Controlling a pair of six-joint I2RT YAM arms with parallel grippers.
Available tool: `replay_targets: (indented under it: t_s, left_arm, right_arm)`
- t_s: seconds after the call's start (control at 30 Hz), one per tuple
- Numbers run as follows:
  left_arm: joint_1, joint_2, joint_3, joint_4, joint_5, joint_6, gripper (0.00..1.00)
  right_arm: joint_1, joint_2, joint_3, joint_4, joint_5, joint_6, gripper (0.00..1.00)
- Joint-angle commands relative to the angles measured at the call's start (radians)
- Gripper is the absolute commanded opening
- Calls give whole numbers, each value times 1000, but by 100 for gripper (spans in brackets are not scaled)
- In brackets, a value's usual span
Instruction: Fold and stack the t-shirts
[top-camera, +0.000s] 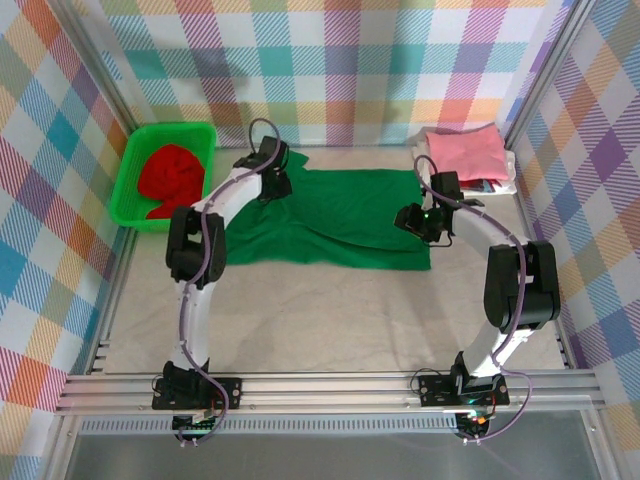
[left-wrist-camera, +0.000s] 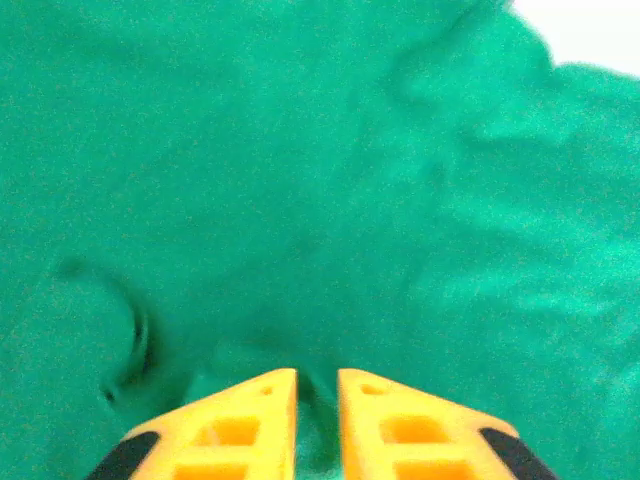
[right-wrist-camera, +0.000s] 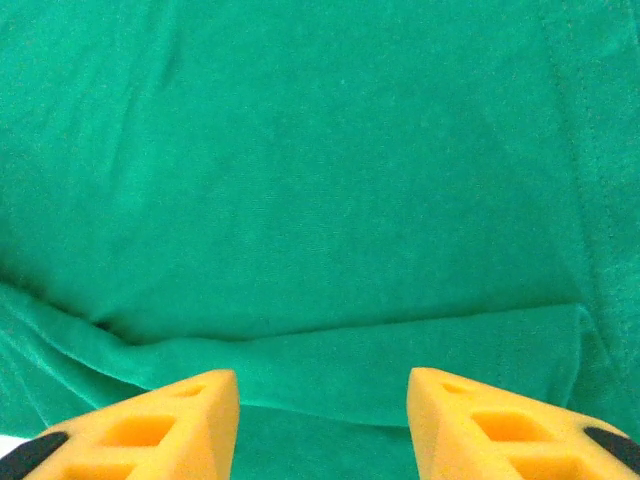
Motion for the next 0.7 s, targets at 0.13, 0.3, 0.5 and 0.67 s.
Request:
replay_targets:
  t_s: [0.13,0.3,0.5,0.67]
  left_arm:
    - [-45,-43,97,-63,2,64,47]
    - [-44,-308,-253,89,-59,39,52]
    - [-13,-564,-677,193,-102,-23,52]
    - [60,-659,-902,219,-100,-62,52]
  right_arm:
    - [-1,-30,22,-35,17,-15,50]
    - [-1,-32,17,-59,11,-21,50]
    - [-4,-38,-26,-111,79,20,50]
    - [-43,-39,-86,-71,59,87,49]
